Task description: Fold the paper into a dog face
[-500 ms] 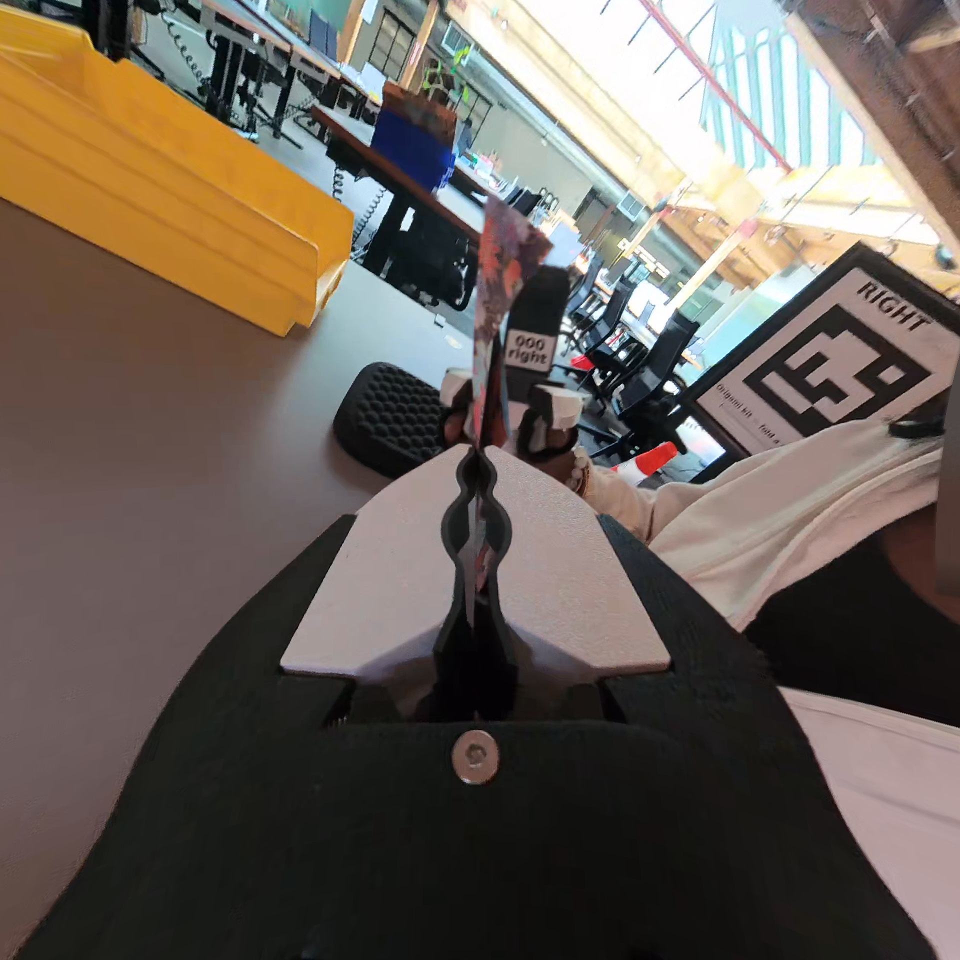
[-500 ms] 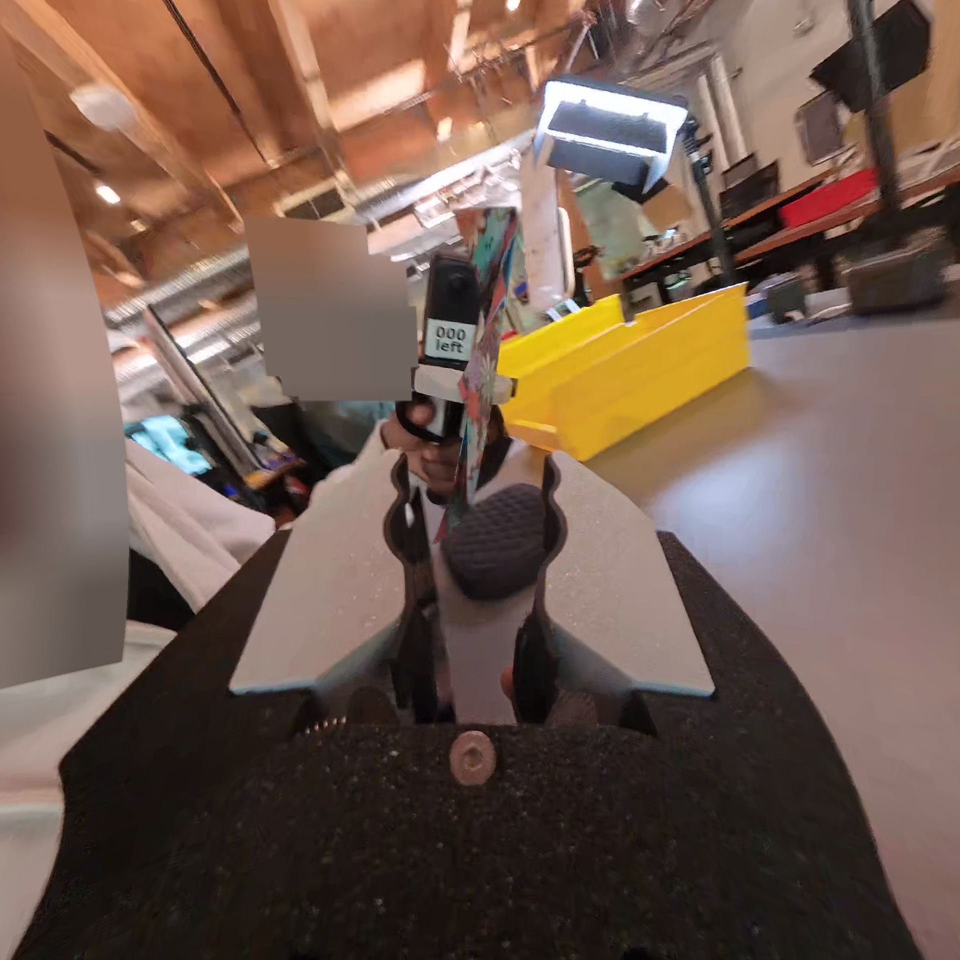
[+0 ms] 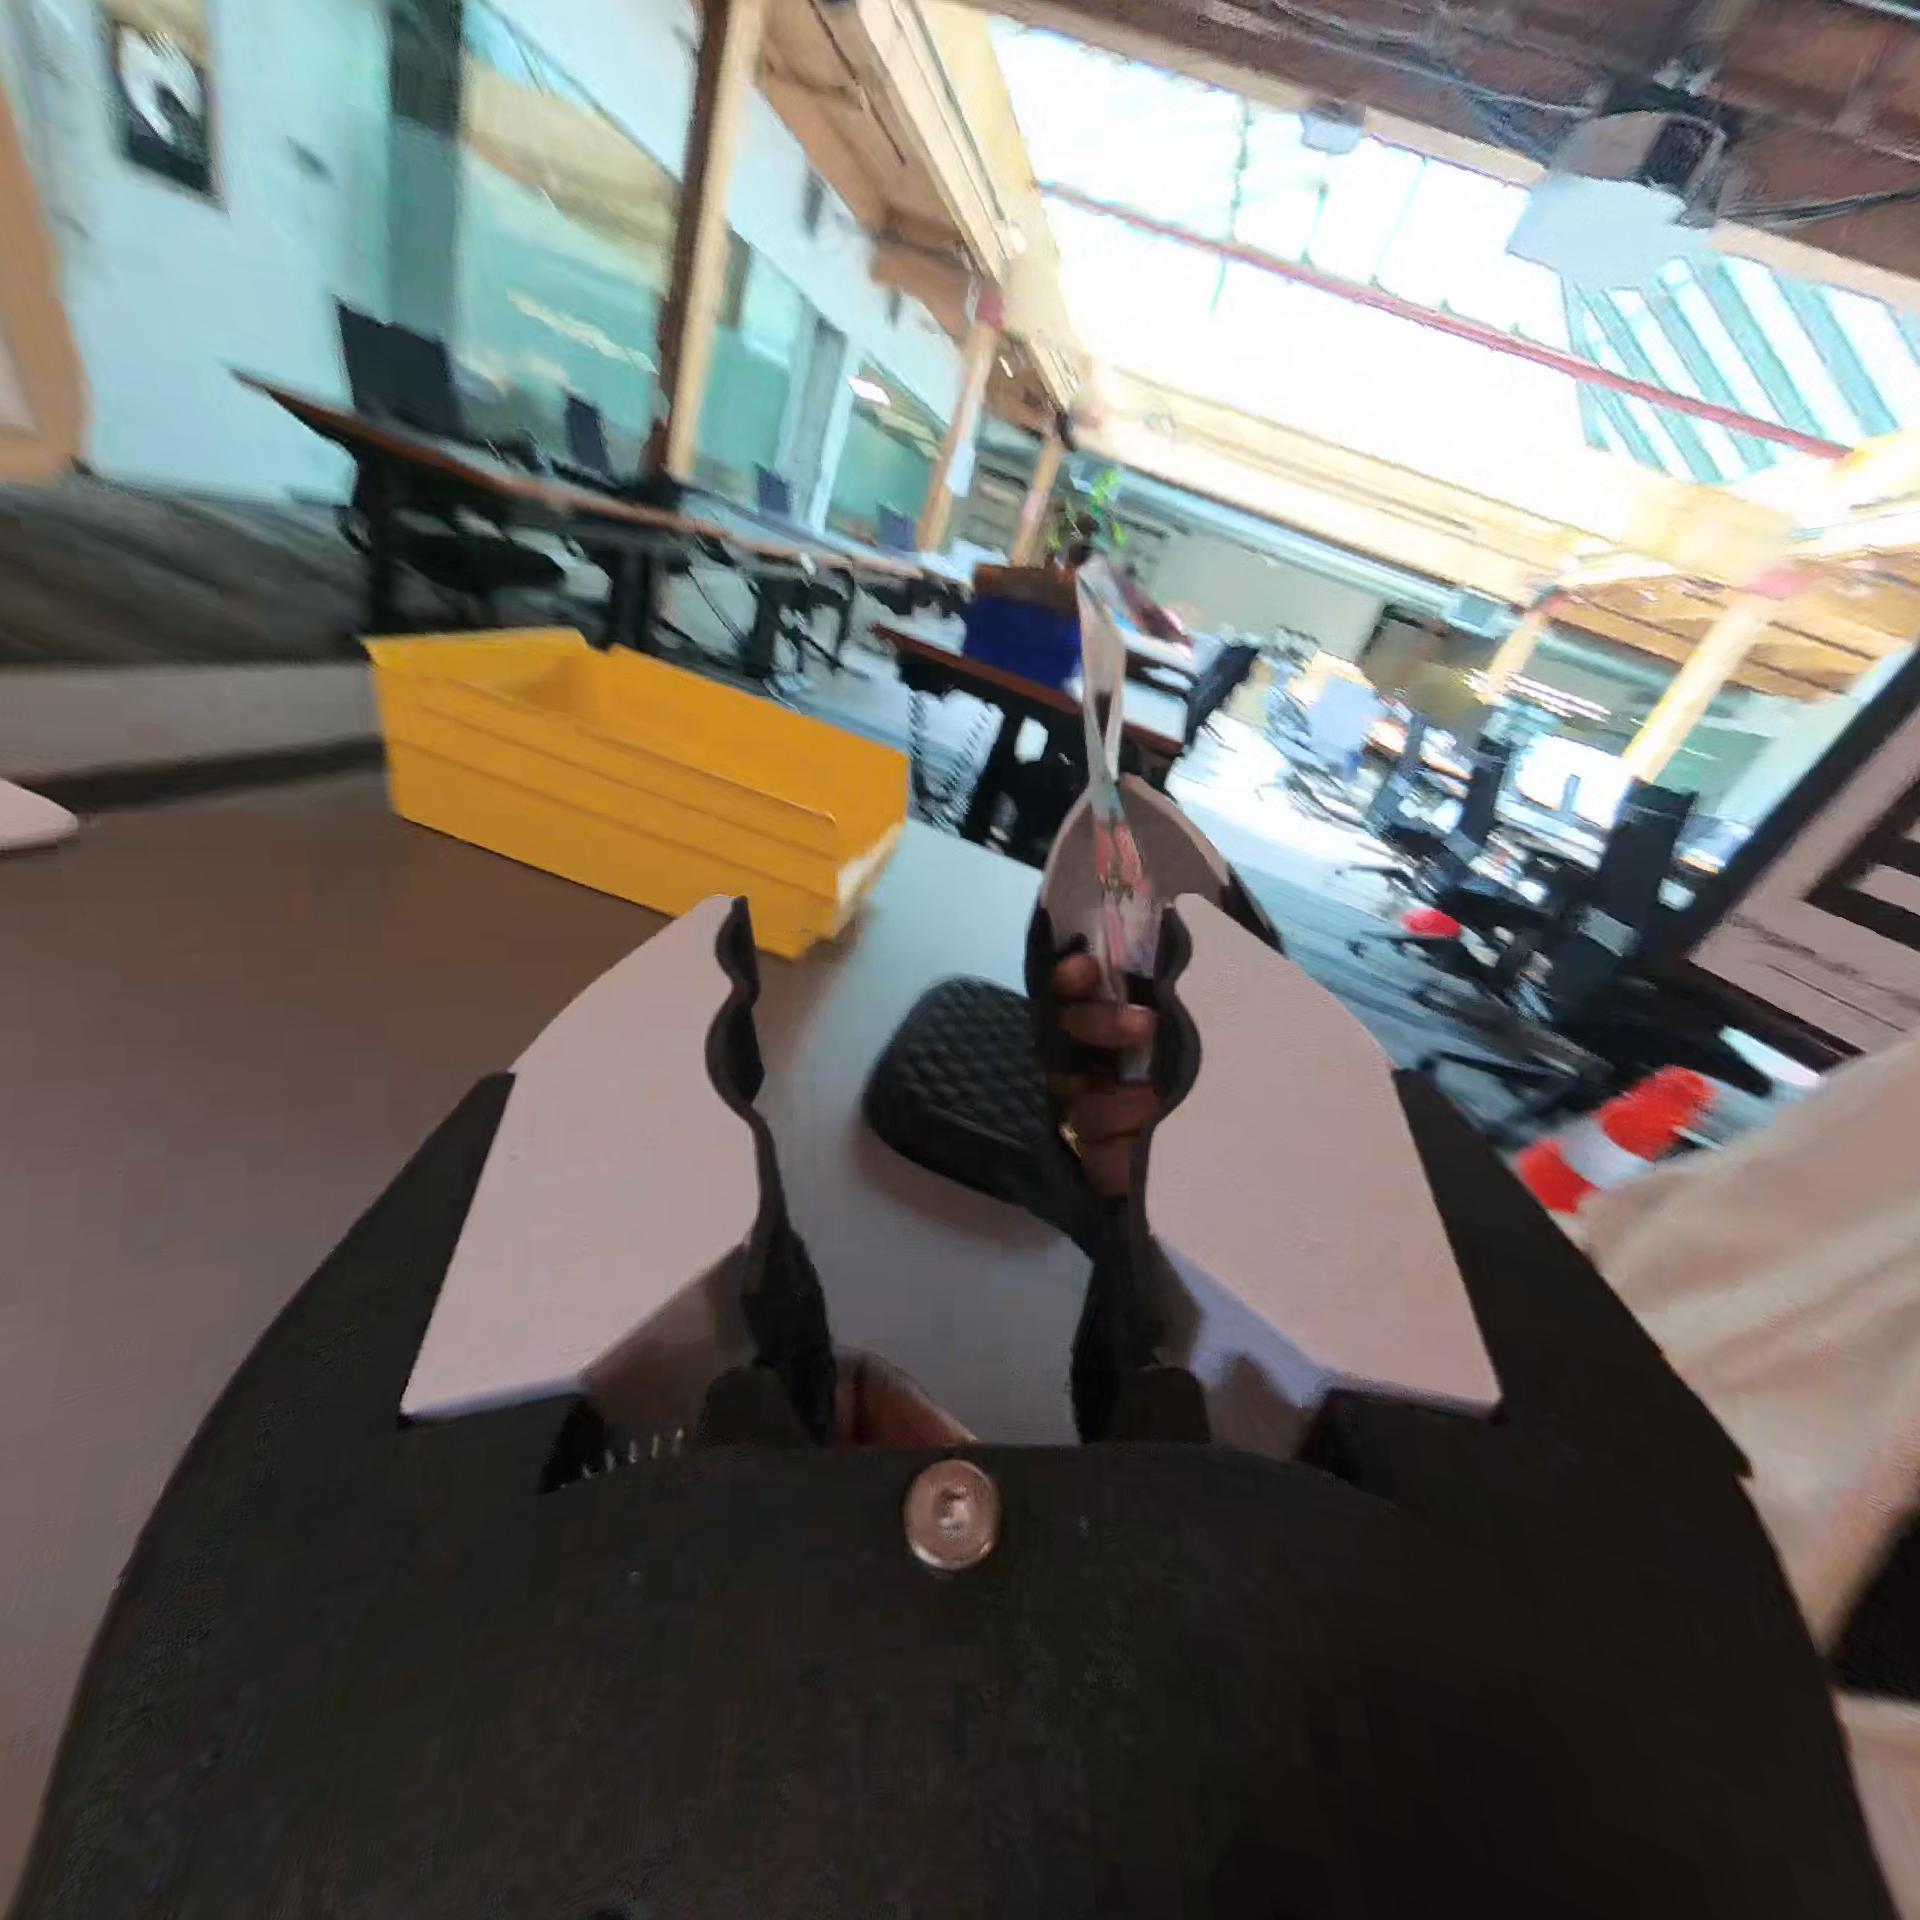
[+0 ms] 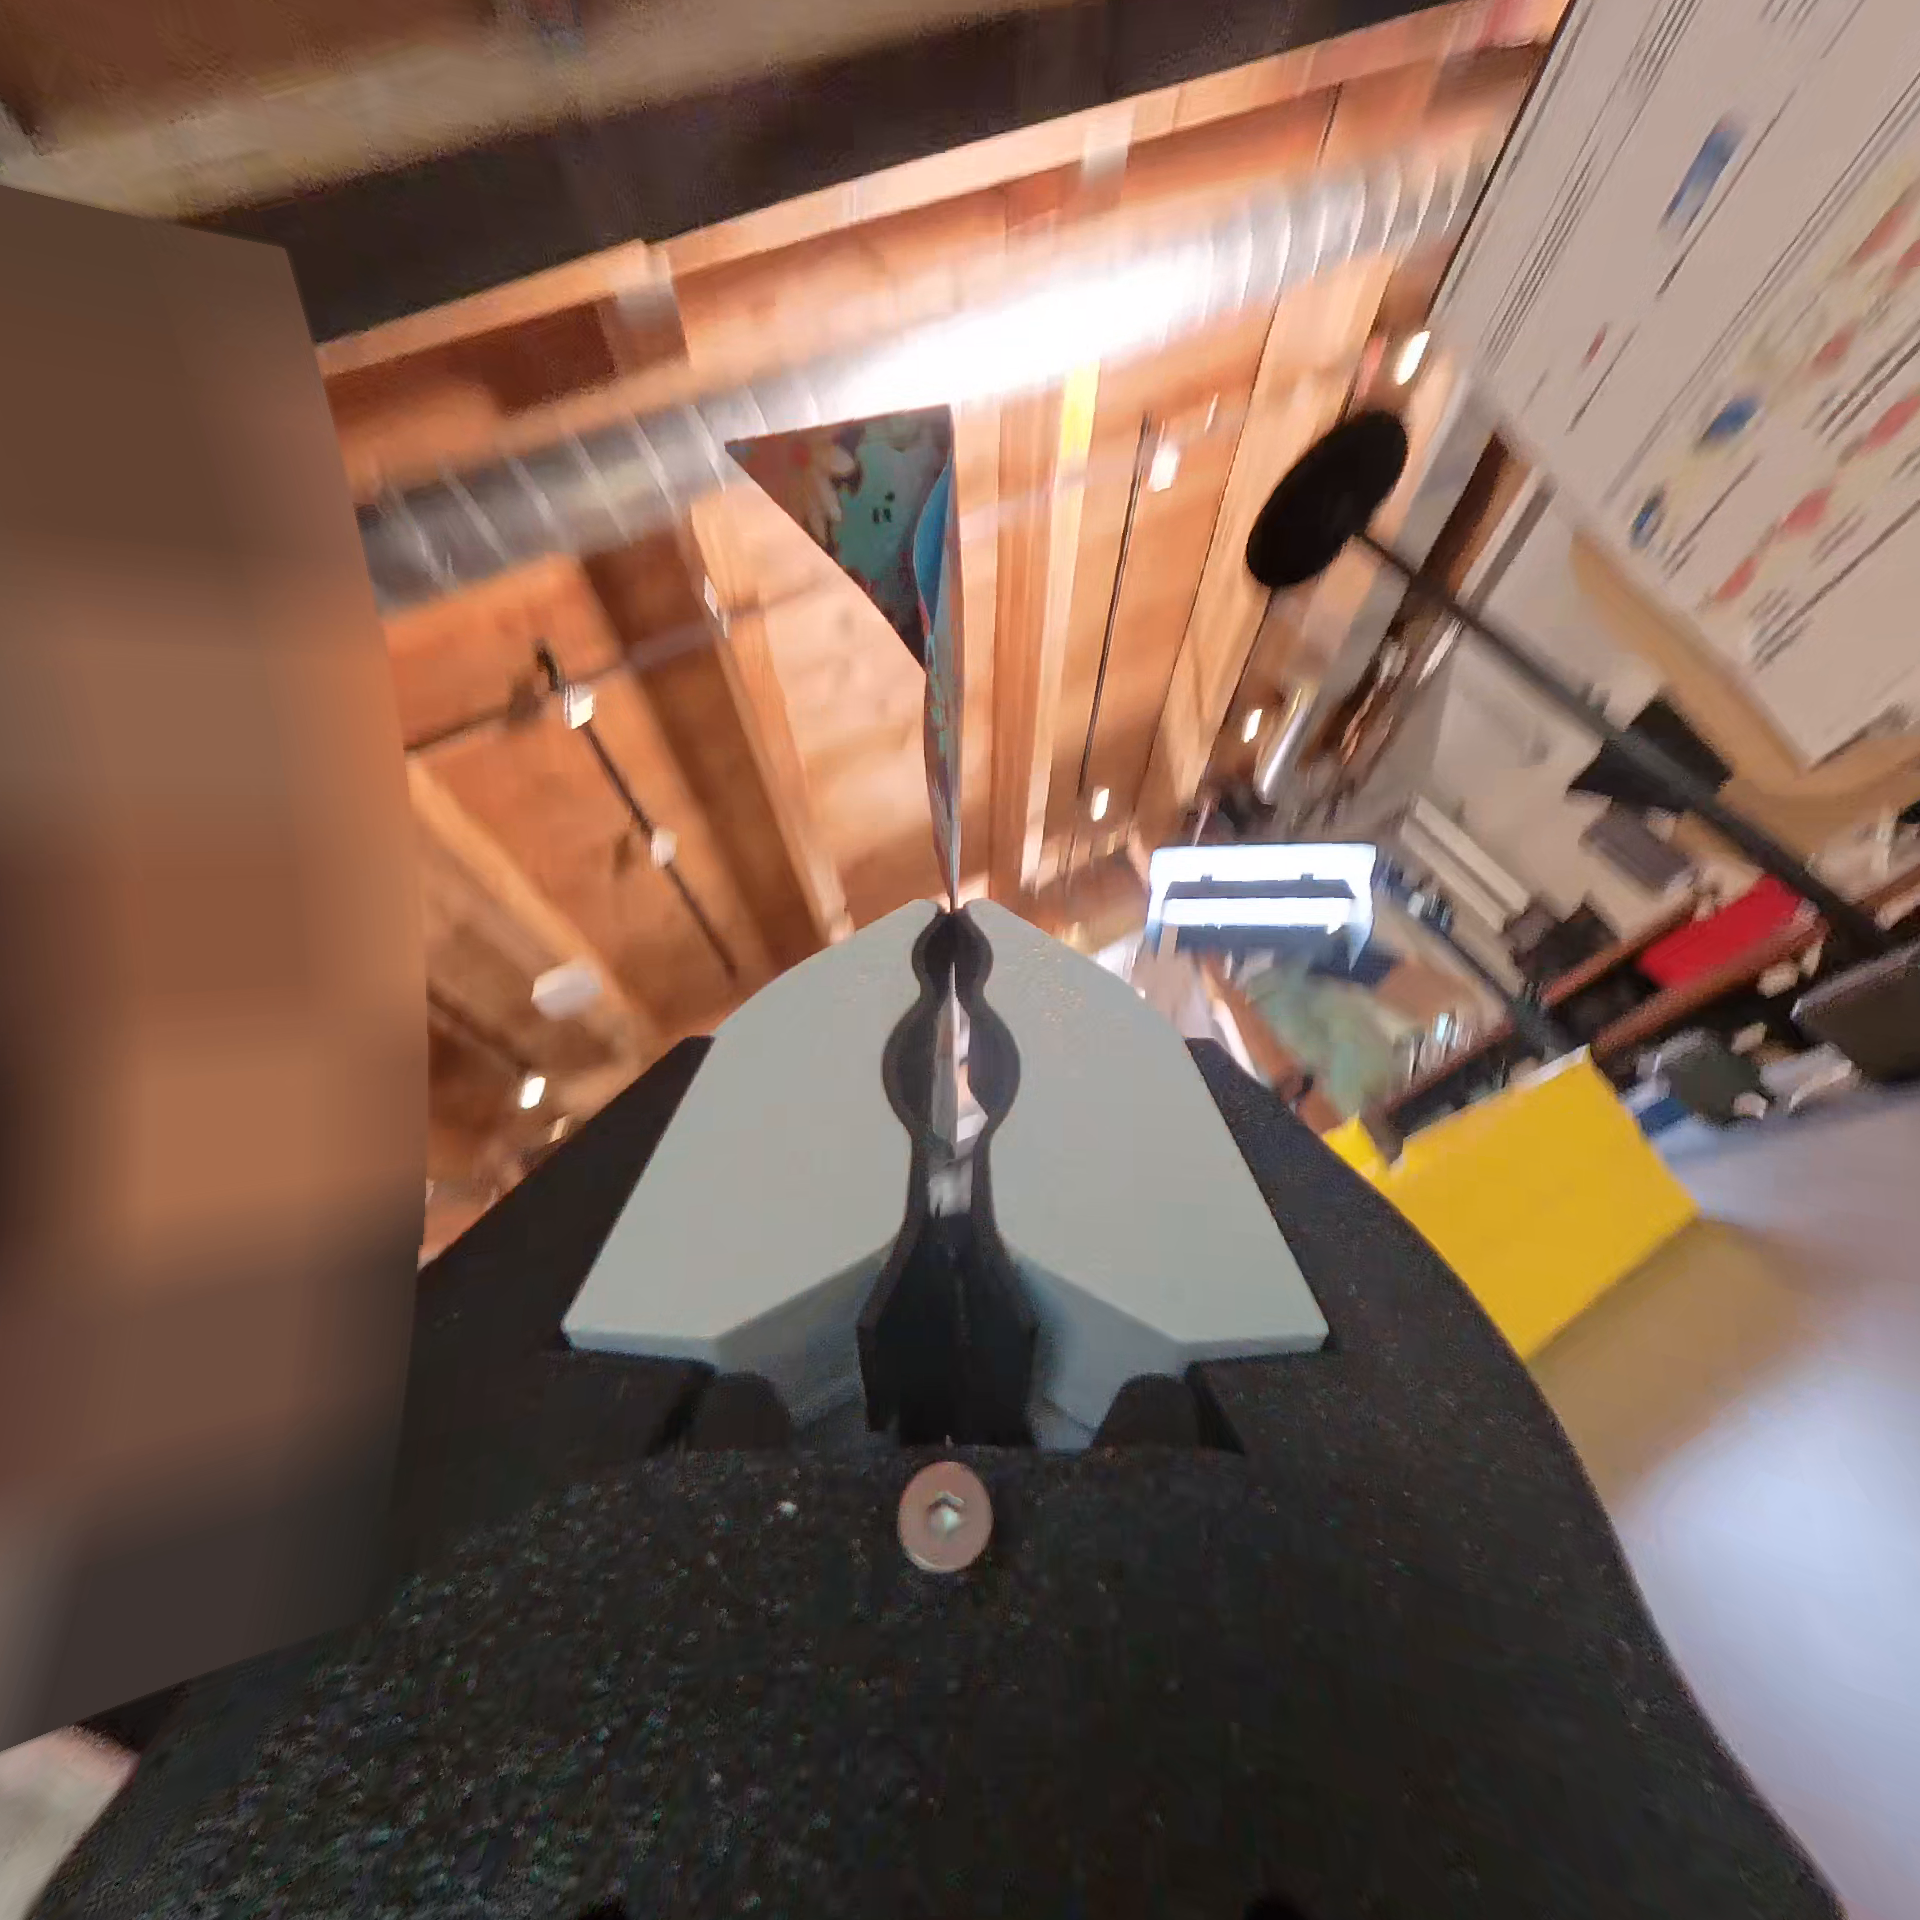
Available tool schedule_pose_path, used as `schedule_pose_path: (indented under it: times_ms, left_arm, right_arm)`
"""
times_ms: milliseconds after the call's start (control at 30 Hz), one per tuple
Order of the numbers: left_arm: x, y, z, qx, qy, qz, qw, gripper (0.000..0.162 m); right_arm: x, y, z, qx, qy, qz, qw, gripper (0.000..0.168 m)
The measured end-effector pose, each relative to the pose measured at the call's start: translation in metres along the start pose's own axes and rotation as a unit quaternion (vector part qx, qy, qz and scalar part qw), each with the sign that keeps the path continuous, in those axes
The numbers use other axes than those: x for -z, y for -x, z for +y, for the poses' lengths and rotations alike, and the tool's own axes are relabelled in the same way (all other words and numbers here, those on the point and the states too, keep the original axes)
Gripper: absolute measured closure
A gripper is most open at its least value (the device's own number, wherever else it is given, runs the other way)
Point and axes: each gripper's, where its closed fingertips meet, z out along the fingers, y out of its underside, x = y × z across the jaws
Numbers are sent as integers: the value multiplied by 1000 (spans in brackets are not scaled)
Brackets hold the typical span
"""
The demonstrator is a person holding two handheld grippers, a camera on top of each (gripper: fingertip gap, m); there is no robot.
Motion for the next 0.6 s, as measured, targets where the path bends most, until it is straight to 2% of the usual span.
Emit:
schedule_pose_path:
  times_ms: [67, 133, 267, 367, 433, 533, 600]
  left_arm:
    - [-5, -10, -4, 0, -79, -7, 997, 94]
    - [-13, -22, -1, 28, -135, 16, 990, 109]
    - [-33, -36, 6, 98, -133, 85, 983, 125]
    - [-34, -37, -4, 112, -135, 108, 979, 162]
    - [-32, -32, -9, 114, -137, 105, 978, 162]
    - [-18, -23, -26, 183, -184, 129, 957, 162]
    - [-14, -18, -29, 208, -189, 138, 950, 162]
  right_arm:
    - [1, 1, -10, 9, -62, 4, 998, 168]
    - [-2, 4, -10, 16, -86, 2, 996, 168]
    - [-7, 12, 0, 7, -93, -6, 996, 168]
    - [-7, 13, 8, 13, -72, -2, 997, 168]
    - [-9, 14, 14, 25, -39, -1, 999, 167]
    - [-12, 14, 25, 86, 37, 10, 996, 144]
    - [-14, 16, 26, 115, 56, 11, 992, 141]
